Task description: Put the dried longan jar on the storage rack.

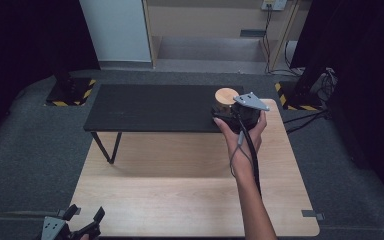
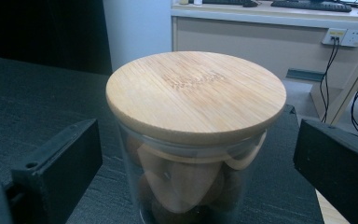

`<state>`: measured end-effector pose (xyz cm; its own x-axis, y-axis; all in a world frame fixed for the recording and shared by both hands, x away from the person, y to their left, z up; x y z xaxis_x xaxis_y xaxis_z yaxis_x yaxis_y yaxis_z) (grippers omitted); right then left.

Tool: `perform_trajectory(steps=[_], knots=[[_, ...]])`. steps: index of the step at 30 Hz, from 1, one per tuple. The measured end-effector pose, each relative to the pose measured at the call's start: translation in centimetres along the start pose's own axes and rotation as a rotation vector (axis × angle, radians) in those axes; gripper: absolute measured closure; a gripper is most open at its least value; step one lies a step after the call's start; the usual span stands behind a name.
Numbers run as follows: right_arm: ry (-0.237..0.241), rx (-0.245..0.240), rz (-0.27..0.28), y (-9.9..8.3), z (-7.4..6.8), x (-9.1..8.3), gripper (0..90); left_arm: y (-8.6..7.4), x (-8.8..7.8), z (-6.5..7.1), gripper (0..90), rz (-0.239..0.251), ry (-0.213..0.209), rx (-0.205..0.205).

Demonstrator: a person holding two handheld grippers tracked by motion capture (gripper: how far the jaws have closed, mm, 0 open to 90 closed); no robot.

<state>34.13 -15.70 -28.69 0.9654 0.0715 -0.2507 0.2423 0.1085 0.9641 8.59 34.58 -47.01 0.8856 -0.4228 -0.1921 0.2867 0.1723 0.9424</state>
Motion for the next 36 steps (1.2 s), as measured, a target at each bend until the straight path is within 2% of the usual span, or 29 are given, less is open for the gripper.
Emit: perform_trajectory(steps=[8, 17, 23, 27, 33, 36], knots=[[0.012, -0.009, 0.0, -0.2, -0.1, -0.6, 1.4, 0.0, -0.3, -0.1, 2.7, 0.005, 0.005, -0.002], [0.019, -0.014, 0.006, -1.4, -0.2, -2.3, 1.4, 0.1, -0.4, 0.0, 2.7, 0.009, 0.005, 0.002], [0.023, -0.028, 0.027, -3.2, -0.6, -4.8, 1.4, 0.1, -0.1, 0.1, 2.7, 0.005, 0.004, 0.008], [0.021, -0.021, 0.042, -5.2, -0.7, -6.8, 1.5, 0.1, 0.1, 0.1, 2.7, -0.002, 0.005, 0.013], [-0.011, -0.036, 0.059, -8.7, -1.4, -9.5, 1.9, 0.3, 0.6, -0.1, 2.7, -0.008, 0.01, 0.019], [-0.025, -0.029, 0.049, -10.2, -1.5, -10.5, 1.9, 0.4, 0.9, -0.3, 2.8, -0.013, 0.011, 0.023]])
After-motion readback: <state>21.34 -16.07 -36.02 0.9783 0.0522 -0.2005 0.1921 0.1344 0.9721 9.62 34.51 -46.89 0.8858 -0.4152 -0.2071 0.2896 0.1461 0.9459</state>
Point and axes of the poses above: each handheld gripper's, and its own axes: x roughly forward along the jaws, y roughly out of its top, z roughly to its right, the point moved 3 cm from there along x, roughly forward along the jaws, and after that the axes turned 14 degrees about -y, right-handed, at the moved point
